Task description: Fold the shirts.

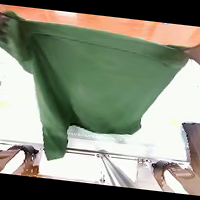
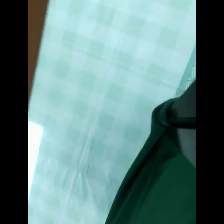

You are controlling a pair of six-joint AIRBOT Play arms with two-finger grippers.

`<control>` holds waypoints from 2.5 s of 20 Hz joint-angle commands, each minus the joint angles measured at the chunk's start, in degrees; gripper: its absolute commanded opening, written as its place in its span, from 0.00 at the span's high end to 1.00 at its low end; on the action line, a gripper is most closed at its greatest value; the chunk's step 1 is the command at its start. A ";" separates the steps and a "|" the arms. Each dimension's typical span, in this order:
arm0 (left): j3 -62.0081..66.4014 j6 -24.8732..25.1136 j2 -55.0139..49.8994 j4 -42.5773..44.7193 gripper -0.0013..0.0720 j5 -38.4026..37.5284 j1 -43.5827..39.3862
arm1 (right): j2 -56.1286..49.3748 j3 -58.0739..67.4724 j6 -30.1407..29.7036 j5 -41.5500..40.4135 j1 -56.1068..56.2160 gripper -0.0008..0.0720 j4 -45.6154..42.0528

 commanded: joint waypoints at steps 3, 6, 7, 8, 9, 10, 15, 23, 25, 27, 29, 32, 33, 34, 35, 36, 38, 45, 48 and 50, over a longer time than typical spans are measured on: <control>1.79 0.94 -27.04 -7.06 0.96 10.56 -0.02 | -25.27 3.80 0.92 -10.38 -3.32 0.96 1.66; 5.29 0.96 -37.92 -12.41 0.96 9.75 -0.59 | -36.33 9.94 1.86 -10.43 -5.05 0.96 3.96; 5.64 0.94 -40.26 -14.05 0.96 9.70 -0.92 | -38.86 11.13 1.95 -10.56 -5.49 0.96 5.75; 5.64 0.94 -41.81 -15.04 0.96 9.70 -1.38 | -41.22 12.13 2.21 -10.51 -5.70 0.96 7.54; 5.64 0.94 -43.10 -15.10 0.94 9.42 -1.95 | -42.99 12.63 2.71 -10.56 -5.92 0.96 9.09; 5.64 0.94 -44.00 -15.08 0.73 8.59 -2.54 | -44.13 12.68 2.99 -10.67 -5.95 0.90 10.62; 9.11 -3.39 -43.58 -1.20 0.29 -9.01 2.29 | -43.98 14.29 4.26 0.28 -10.82 0.42 11.13; -27.34 -1.68 -20.09 4.22 0.29 -9.27 24.02 | -19.21 -18.29 0.87 0.09 -27.23 0.42 2.69; -39.45 6.54 -16.61 -7.34 0.29 -6.54 29.83 | -11.39 -32.57 -3.23 -6.08 -29.49 0.42 7.89; -46.51 10.47 -16.28 -14.49 0.29 -6.45 33.46 | -6.86 -41.00 -7.13 -7.19 -30.71 0.42 11.80; -49.99 11.37 -16.83 -15.06 0.29 -5.42 33.14 | -4.42 -45.05 -8.90 -7.13 -30.67 0.42 12.96; -50.69 11.50 -17.94 -15.32 0.29 -3.43 29.94 | -3.37 -46.42 -9.51 -6.78 -30.67 0.42 14.25; -50.69 11.47 -18.14 -15.39 0.29 -2.27 28.70 | -3.37 -46.42 -9.51 -6.88 -30.67 0.43 14.73; -50.69 11.26 -18.32 -15.63 0.29 -0.83 27.17 | -3.37 -46.42 -9.51 -6.91 -30.67 0.43 15.10; -50.66 11.28 -18.40 -16.48 0.29 0.33 25.68 | -3.37 -46.42 -9.51 -6.88 -30.67 0.43 15.30; -50.66 11.28 -18.45 -17.81 0.29 1.55 24.17 | -3.37 -46.42 -9.49 -6.82 -30.67 0.43 15.30; -50.62 11.28 -18.45 -20.50 0.29 3.82 21.51 | -3.37 -46.42 -9.49 -6.78 -30.62 0.43 15.30; -49.99 11.28 -18.43 -20.92 0.96 5.42 16.55 | -3.37 -46.42 -9.51 -6.93 -30.62 0.43 15.19; -48.11 11.28 -18.38 -20.92 0.96 4.13 16.52 | -3.39 -47.21 -9.42 -6.49 -30.62 0.43 14.49; -46.16 11.28 -18.38 -20.92 0.96 2.84 16.52 | -3.43 -49.81 -8.98 -6.27 -30.62 0.43 15.30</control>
